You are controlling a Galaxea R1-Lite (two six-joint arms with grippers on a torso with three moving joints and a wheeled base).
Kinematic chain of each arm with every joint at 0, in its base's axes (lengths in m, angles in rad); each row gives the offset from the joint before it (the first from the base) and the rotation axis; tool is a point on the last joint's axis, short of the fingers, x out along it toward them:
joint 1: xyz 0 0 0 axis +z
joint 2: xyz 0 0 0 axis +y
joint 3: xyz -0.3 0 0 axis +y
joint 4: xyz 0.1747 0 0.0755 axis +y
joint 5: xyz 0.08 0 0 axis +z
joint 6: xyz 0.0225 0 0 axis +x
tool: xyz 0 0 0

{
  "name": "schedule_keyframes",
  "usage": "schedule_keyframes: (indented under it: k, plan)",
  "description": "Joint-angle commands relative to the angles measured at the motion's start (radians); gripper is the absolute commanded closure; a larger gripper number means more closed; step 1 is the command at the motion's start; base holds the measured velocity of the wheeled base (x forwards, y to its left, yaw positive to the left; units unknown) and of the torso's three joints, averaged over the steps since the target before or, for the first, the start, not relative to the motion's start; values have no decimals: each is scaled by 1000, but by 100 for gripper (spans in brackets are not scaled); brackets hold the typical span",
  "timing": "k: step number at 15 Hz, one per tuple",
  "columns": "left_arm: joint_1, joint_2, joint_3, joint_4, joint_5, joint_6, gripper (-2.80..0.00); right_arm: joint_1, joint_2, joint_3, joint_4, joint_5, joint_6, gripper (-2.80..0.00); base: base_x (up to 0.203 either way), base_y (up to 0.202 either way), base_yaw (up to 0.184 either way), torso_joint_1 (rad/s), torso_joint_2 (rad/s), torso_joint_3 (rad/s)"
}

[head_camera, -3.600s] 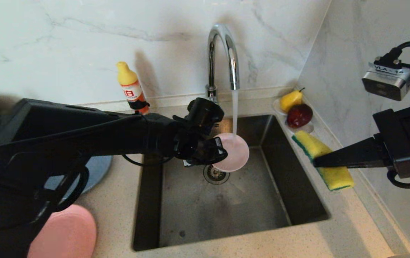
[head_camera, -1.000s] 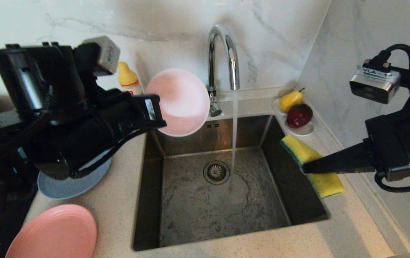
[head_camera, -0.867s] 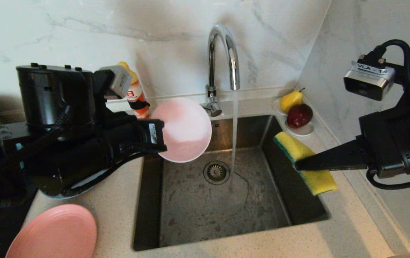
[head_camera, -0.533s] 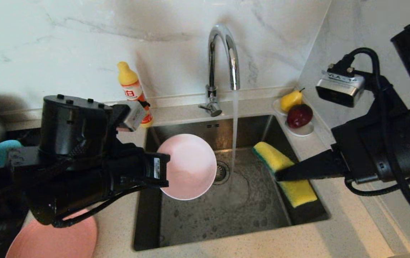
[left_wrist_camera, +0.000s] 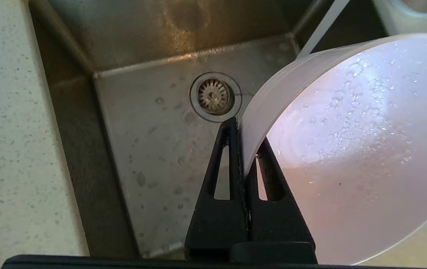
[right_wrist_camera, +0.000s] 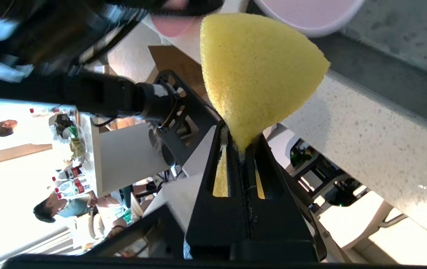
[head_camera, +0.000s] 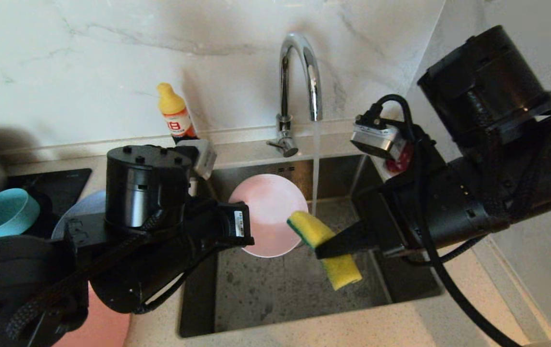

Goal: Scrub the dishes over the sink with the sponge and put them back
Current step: Wipe the bowl

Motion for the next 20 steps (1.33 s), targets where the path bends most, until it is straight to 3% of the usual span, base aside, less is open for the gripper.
schedule_keyframes:
  k: [1,6,10,20]
  plan:
    - [-18,32,2,-7,25,-2,0,3,81,-22,3,2,14,0,0,0,0,0,0,0]
    - [-48,35,15,-12,44,0,0,-2,149,-75,2,-1,46,0,0,0,0,0,0,0]
    - [-56,33,74,-144,46,10,0,-10,203,-102,0,-2,59,0,0,0,0,0,0,0]
    - [-90,2,128,-148,42,19,0,-39,276,-211,6,-4,63,0,0,0,0,0,0,0]
